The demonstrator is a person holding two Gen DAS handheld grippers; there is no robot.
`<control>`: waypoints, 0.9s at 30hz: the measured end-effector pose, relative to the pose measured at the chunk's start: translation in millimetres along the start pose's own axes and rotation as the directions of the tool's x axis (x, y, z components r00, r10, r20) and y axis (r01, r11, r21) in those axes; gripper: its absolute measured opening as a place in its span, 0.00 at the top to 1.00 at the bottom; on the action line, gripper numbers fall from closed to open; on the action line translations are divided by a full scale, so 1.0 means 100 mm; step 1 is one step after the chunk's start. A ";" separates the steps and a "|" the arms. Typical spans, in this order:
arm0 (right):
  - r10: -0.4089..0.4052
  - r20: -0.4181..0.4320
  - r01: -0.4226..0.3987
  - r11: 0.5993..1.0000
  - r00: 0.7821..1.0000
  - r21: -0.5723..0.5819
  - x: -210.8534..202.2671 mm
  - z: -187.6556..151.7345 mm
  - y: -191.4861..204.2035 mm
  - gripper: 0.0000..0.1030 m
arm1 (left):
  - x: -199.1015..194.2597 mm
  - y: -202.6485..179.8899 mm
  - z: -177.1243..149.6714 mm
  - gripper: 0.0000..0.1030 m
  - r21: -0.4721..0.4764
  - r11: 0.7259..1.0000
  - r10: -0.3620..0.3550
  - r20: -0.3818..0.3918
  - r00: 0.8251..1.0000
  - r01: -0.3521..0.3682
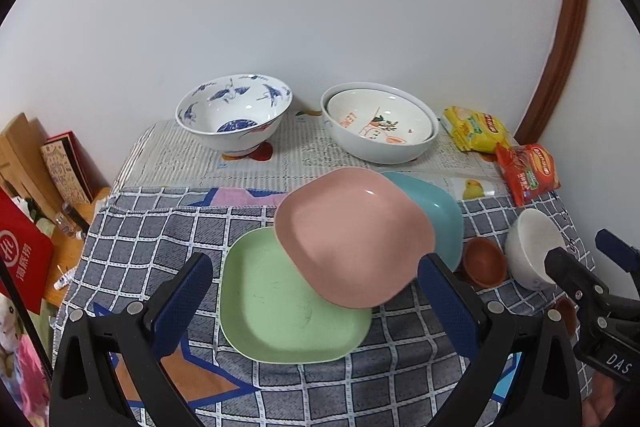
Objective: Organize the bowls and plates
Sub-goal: 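Move both tools forward toward the rim of the pink square plate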
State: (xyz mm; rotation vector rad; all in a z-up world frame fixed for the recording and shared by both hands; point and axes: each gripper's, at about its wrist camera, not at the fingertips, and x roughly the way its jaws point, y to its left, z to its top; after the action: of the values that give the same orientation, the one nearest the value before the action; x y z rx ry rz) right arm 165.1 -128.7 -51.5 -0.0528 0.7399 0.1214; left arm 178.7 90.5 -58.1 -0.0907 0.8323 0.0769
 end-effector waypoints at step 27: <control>0.125 -0.053 -0.127 0.991 0.991 -0.044 1.03 0.28 0.28 0.19 | 0.82 0.35 0.01 0.06 -0.083 0.997 -0.009 -0.114 0.993 0.000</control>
State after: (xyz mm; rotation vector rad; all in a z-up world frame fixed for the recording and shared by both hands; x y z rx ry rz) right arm 255.3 -88.7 -100.3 -0.0540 0.7903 0.2591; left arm 230.9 128.1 -120.5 -0.1765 0.9437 0.1030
